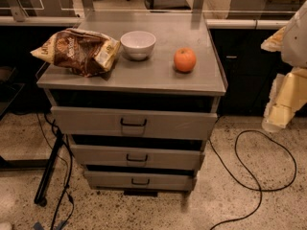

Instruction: Open top drawer

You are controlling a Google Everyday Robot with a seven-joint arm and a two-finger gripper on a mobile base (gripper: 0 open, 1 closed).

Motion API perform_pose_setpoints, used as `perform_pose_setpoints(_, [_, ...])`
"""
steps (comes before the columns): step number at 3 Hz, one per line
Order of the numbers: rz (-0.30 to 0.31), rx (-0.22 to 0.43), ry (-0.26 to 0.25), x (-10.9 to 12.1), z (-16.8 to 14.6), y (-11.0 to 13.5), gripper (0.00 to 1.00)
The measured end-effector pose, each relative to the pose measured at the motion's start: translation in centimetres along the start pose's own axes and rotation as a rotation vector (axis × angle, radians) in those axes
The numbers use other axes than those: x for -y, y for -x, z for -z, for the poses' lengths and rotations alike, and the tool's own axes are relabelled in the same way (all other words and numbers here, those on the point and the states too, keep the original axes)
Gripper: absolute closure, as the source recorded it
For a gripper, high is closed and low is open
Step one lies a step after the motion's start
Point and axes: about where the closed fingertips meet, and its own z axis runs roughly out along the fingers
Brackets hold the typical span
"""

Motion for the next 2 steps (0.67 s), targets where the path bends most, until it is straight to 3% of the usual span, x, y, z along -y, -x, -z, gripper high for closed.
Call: perform_pose_setpoints(2, [0.026, -0.006, -0.015, -0.7, -1.0, 0.4, 0.00])
